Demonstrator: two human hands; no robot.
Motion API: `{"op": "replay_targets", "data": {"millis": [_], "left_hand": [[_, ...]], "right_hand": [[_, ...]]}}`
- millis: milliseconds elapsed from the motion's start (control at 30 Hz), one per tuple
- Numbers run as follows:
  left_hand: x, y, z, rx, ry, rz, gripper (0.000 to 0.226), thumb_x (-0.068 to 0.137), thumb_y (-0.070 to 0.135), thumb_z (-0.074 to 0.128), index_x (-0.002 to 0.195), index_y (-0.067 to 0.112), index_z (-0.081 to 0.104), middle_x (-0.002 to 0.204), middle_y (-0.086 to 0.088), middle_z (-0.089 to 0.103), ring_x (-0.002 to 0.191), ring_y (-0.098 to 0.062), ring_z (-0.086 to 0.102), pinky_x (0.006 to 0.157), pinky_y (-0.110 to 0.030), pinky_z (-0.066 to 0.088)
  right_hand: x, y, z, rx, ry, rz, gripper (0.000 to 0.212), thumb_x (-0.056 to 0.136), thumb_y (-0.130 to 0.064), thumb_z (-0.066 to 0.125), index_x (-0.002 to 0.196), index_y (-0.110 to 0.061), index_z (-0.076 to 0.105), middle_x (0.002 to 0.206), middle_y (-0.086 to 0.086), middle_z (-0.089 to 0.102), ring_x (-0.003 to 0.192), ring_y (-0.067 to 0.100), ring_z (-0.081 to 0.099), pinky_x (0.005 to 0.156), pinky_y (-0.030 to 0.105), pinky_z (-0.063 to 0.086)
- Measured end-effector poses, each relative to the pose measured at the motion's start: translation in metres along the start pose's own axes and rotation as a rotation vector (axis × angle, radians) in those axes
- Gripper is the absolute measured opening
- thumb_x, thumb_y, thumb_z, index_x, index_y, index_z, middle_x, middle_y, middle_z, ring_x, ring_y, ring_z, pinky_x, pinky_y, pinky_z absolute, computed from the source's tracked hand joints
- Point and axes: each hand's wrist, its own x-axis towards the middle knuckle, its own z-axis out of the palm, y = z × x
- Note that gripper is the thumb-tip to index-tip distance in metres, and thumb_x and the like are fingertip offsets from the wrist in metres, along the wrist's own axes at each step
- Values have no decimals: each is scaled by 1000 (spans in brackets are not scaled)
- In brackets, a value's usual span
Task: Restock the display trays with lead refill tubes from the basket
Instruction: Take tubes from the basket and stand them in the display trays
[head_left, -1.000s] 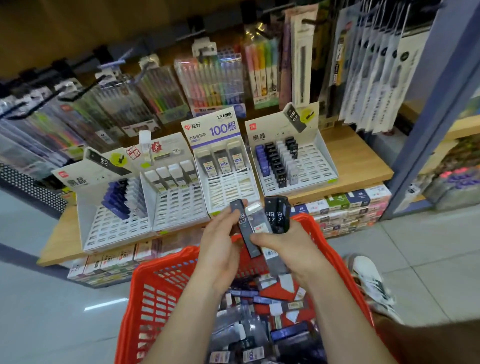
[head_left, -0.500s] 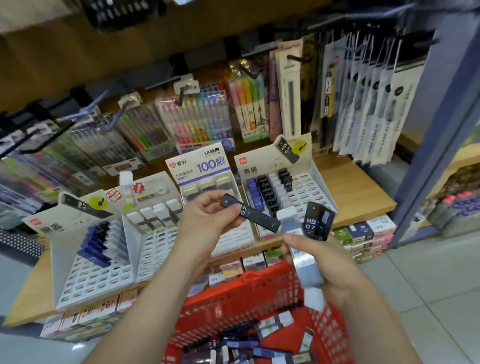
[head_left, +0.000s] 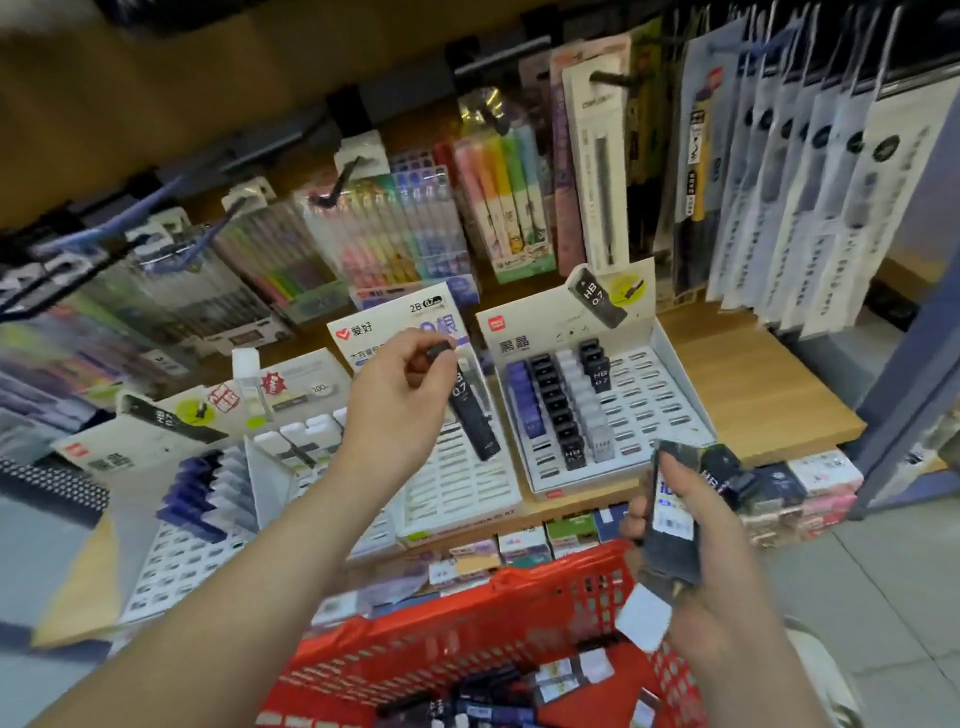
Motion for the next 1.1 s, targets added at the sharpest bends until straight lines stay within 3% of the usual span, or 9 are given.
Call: {"op": "replay_targets", "data": {"millis": [167, 267, 367, 500, 600, 733, 967, 1033, 1100], "left_hand": [[-28, -40, -81, 211, -73, -81, 16, 84, 13, 69, 80, 27, 62, 73, -1, 63, 66, -17, 59, 66, -34, 51], [-40, -60, -137, 318, -34, -168, 13, 82, 13, 72, 79, 24, 65, 73, -5, 68, 64, -20, 63, 60, -29, 53], [-44, -82, -185, 370, 50, -194, 19, 82, 9, 71, 76, 27, 67, 66, 9, 69, 58, -14, 66, 57, -19, 52], [-40, -116, -229, 514, 116, -172, 24, 84, 4, 66, 76, 27, 65, 72, 1, 67, 71, -22, 64, 77, -34, 51], [-39, -143, -251, 576, 67, -188, 20, 86, 5, 64, 82, 25, 64, 81, -1, 67, 76, -26, 65, 80, -37, 53], [-43, -167, -256, 629, -18, -103, 15, 84, 0, 63, 88, 14, 67, 78, -1, 62, 82, -28, 61, 81, -35, 50], [-29, -189, -257, 678, -36, -88, 18, 88, 13, 60, 86, 31, 60, 82, 7, 65, 81, -20, 60, 76, -35, 51], [-23, -188, -252, 642, -47, -70, 13, 90, 10, 59, 92, 21, 65, 85, 3, 65, 84, -22, 60, 76, -31, 48], [-18, -189, -247, 619, -45, -62, 12, 91, 9, 58, 97, 15, 67, 88, 1, 64, 89, -22, 60, 72, -26, 41]], "right_hand": [[2, 29, 39, -180, -182, 123, 44, 64, -40, 77, 95, -9, 70, 61, 8, 58, 44, 17, 53, 38, 26, 45], [-1, 53, 62, -227, -265, 185, 59, 45, -46, 92, 85, -7, 73, 60, 9, 58, 44, 17, 54, 38, 25, 45], [-9, 83, 84, -264, -237, 260, 41, 62, -40, 74, 84, -6, 67, 61, 8, 58, 45, 17, 53, 39, 24, 44], [-19, 127, 106, -366, -165, 343, 48, 62, -42, 77, 93, -7, 66, 67, 11, 59, 47, 20, 56, 43, 27, 46], [-20, 150, 116, -419, -79, 318, 47, 72, -41, 77, 104, -9, 65, 67, 11, 62, 48, 22, 58, 46, 31, 47], [-18, 171, 130, -540, -86, 262, 46, 72, -45, 78, 100, -11, 65, 65, 9, 64, 48, 23, 59, 45, 30, 45], [-8, 177, 162, -937, -247, 150, 36, 77, -55, 72, 96, -28, 59, 92, -2, 64, 83, 19, 63, 79, 50, 55], [-2, 174, 168, -987, -268, 151, 46, 68, -60, 77, 96, -28, 60, 103, 4, 69, 96, 29, 66, 90, 56, 53], [3, 174, 171, -1009, -286, 180, 63, 59, -63, 81, 104, -22, 66, 106, 8, 72, 95, 34, 70, 89, 57, 54]]}}
